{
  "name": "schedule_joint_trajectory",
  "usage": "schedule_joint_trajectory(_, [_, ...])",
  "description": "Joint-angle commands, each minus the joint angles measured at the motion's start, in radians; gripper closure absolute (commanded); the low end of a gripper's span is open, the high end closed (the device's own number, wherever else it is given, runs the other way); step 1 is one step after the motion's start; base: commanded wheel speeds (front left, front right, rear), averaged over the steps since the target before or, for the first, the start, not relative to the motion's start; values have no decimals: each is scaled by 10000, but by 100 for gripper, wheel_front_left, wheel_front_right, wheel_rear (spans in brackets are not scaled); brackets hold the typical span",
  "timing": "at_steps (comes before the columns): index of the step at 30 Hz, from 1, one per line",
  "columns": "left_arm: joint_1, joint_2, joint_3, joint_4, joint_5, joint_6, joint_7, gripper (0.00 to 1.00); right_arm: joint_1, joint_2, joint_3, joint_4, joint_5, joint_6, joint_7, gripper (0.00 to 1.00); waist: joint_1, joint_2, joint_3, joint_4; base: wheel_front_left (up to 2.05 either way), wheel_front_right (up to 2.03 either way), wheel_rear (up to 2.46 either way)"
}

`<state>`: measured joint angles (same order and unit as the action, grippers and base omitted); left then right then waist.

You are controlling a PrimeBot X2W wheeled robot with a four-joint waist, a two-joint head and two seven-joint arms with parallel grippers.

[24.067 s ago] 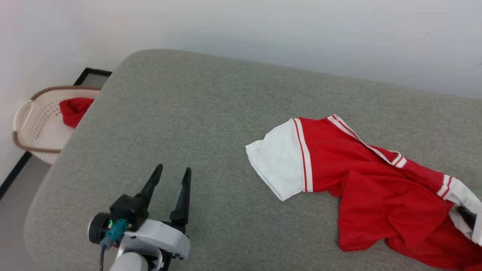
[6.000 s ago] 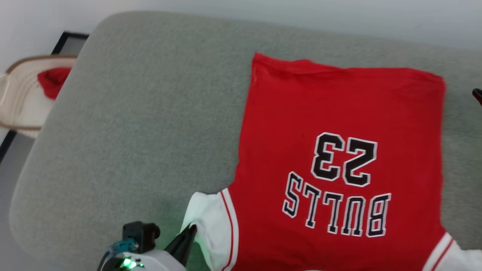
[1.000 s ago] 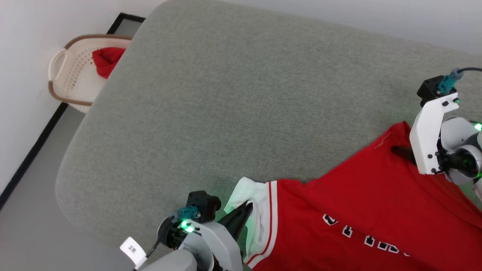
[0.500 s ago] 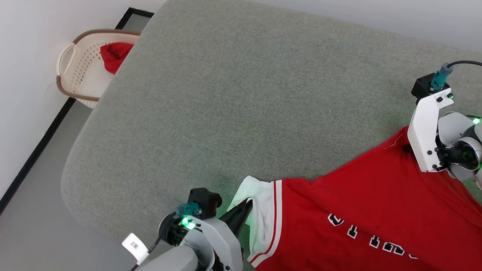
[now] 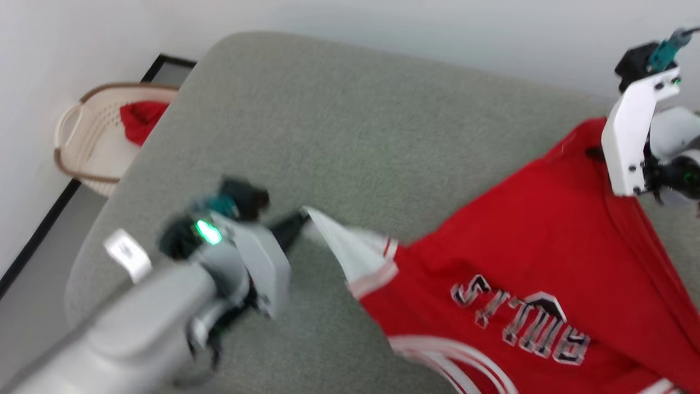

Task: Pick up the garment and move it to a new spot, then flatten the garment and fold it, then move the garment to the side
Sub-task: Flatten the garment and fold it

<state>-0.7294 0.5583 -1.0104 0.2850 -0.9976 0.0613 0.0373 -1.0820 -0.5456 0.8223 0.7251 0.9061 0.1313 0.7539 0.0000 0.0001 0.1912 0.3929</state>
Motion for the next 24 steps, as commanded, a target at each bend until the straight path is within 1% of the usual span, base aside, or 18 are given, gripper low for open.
schedule_joint_trajectory(1, [-622, 334, 89, -21, 129, -105, 432, 100, -279, 46, 37, -6, 54, -10, -323, 100, 0, -1, -593, -497, 0, 0, 0])
schedule_joint_trajectory(4, [-1564, 647, 245, 178, 143, -352, 1073, 100, -579, 91, 63, 10, 67, -10, -882, 100, 0, -1, -941, -801, 0, 0, 0])
schedule_joint_trajectory(7, [-2544, 820, 336, 688, 300, -656, 1602, 100, -944, 83, 125, 17, -24, -10, -1515, 100, 0, -1, -1235, -1143, 0, 0, 0])
schedule_joint_trajectory(10, [-3485, 804, 420, 1380, 500, -947, 1840, 100, -1301, 76, 181, 94, -171, -10, -2170, 100, 0, -1, -1481, -1503, 0, 0, 0])
schedule_joint_trajectory(17, [-5417, 365, 432, 3370, 979, -1440, 2007, 100, -2134, -38, 353, 529, -432, -10, -3587, 100, 0, -1, -1858, -2213, 0, 0, 0])
schedule_joint_trajectory(20, [-6131, 131, 446, 4256, 1197, -1545, 1800, 100, -2466, 38, 310, 795, -549, -10, -4257, 100, 0, -1, -1937, -2480, 0, 0, 0])
schedule_joint_trajectory(24, [-6954, -209, 494, 5319, 1517, -1576, 1220, 100, -2832, 246, 255, 1218, -599, -10, -4949, 100, 0, -1, -1985, -2809, 0, 0, 0])
